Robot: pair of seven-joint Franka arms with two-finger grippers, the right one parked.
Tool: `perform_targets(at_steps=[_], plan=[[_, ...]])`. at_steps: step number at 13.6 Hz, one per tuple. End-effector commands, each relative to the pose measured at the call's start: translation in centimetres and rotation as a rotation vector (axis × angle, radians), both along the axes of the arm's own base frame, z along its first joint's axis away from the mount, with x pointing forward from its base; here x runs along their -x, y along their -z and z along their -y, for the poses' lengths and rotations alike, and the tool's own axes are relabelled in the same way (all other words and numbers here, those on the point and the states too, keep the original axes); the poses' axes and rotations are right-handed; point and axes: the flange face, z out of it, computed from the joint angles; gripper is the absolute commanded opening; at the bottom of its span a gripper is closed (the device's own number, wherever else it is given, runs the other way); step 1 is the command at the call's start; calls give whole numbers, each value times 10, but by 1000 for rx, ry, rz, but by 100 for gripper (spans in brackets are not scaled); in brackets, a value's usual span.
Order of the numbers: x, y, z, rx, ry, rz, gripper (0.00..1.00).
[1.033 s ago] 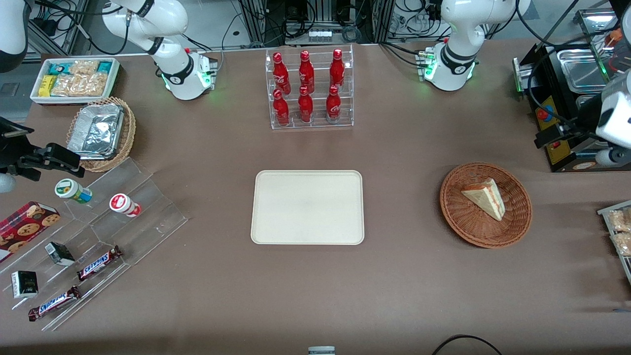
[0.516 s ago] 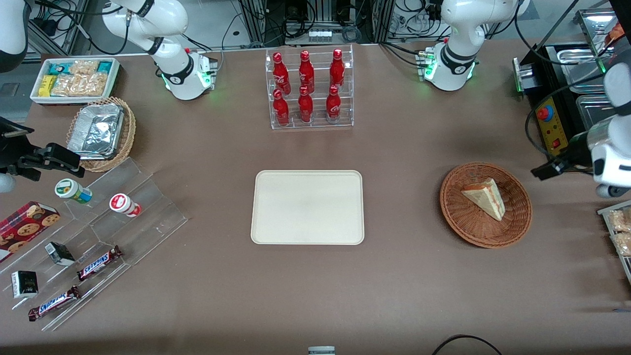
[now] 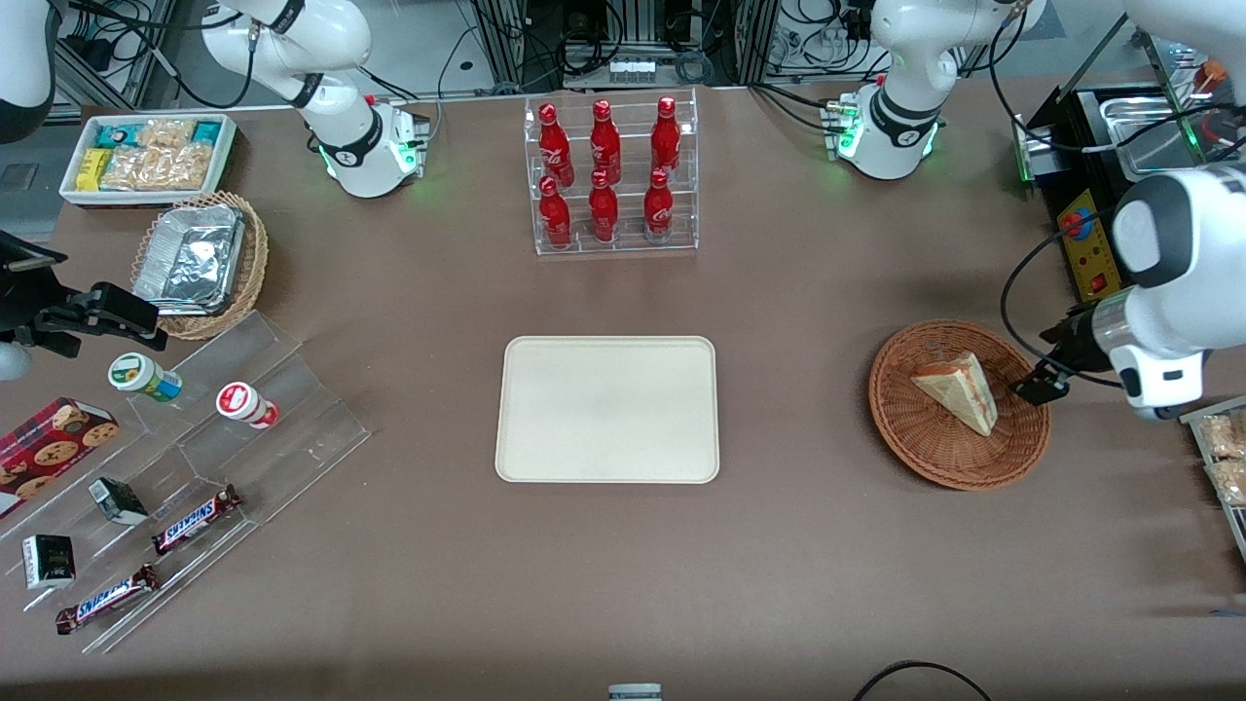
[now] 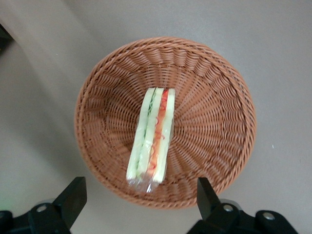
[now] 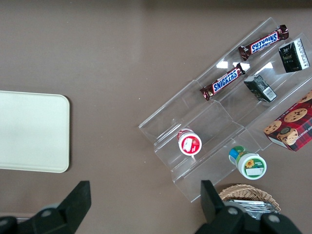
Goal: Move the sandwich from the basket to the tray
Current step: 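Lower the open left gripper over the sandwich in the basket, then close the left gripper on the wrapped sandwich and lift it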
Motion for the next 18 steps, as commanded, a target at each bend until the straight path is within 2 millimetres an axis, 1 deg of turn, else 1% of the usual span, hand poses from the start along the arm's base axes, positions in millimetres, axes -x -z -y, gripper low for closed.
perform_targets(at_steps=[1, 2, 3, 5, 7, 8, 9, 11, 12, 13, 15, 16, 18], plan=[[13, 38, 3, -2, -63, 20, 100], [15, 53, 3, -3, -60, 14, 100], [16, 61, 4, -5, -59, 20, 100], [18, 86, 6, -6, -56, 13, 99], [24, 101, 5, -10, -59, 38, 99], [23, 106, 4, -10, -57, 48, 99], [22, 114, 8, -9, -51, 45, 99], [23, 123, 13, -8, -38, 34, 99], [24, 125, 15, -9, -32, 30, 97], [26, 128, 20, -9, -24, 24, 89], [27, 133, 22, -9, -12, 13, 86], [28, 137, 22, -10, 0, 7, 83], [30, 140, 21, -3, 52, 1, 79]])
